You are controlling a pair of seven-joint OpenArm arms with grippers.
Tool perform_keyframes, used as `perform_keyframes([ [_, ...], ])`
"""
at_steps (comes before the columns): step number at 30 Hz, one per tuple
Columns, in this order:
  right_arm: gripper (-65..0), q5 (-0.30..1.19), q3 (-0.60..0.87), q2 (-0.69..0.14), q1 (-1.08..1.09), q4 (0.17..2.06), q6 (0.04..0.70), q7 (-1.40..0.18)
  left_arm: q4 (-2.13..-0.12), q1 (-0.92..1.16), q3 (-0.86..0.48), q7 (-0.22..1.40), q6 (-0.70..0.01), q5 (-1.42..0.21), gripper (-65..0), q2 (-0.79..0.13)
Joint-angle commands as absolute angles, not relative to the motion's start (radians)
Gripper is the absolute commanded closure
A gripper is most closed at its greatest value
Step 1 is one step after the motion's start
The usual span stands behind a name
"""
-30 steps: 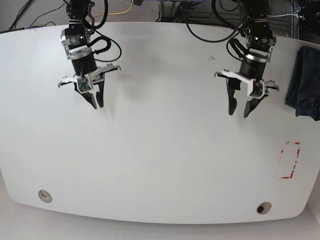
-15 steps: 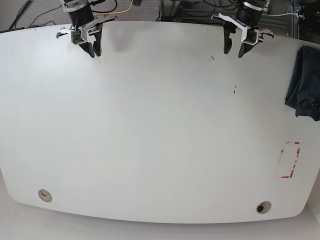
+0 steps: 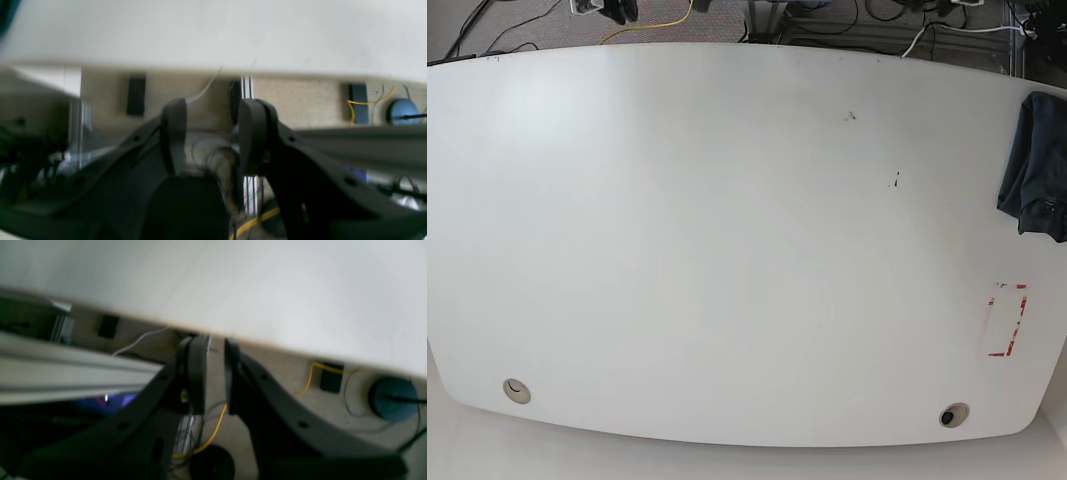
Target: Layout the t-shirt on the table in an organized manner, then fold the t-shirt properly
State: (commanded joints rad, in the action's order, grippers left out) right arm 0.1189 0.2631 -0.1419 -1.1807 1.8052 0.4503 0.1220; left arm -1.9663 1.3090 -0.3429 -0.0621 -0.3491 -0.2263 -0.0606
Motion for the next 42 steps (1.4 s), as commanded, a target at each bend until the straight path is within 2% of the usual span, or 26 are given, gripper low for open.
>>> perform_keyframes([
  [9,-8.7,0.113,0.157,-0.148,-1.136,1.469,0.45,0.216,-1.709,1.294,-0.291,-0.064,-0.349,-0.214,-23.9,-0.099],
  [14,-8.7,0.111,0.15,-0.148,-1.036,1.25,0.45,0.278,-1.497,1.15,-0.239,-0.064,-0.349,-0.15,-23.9,-0.099],
  [20,-8.7,0.111,0.15,-0.147,-0.923,1.082,0.45,0.282,-1.231,0.966,-0.171,-0.062,-0.344,-0.024,-23.9,-0.099],
  [29,-8.7,0.111,0.15,-0.148,-0.766,0.875,0.45,0.282,-0.845,0.705,-0.166,-0.07,-0.344,0.007,-23.9,-0.102],
  [42,-9.2,0.11,0.15,-0.148,-0.591,0.654,0.45,0.282,-0.499,0.447,-0.137,-0.07,-0.343,0.008,-23.9,-0.125],
])
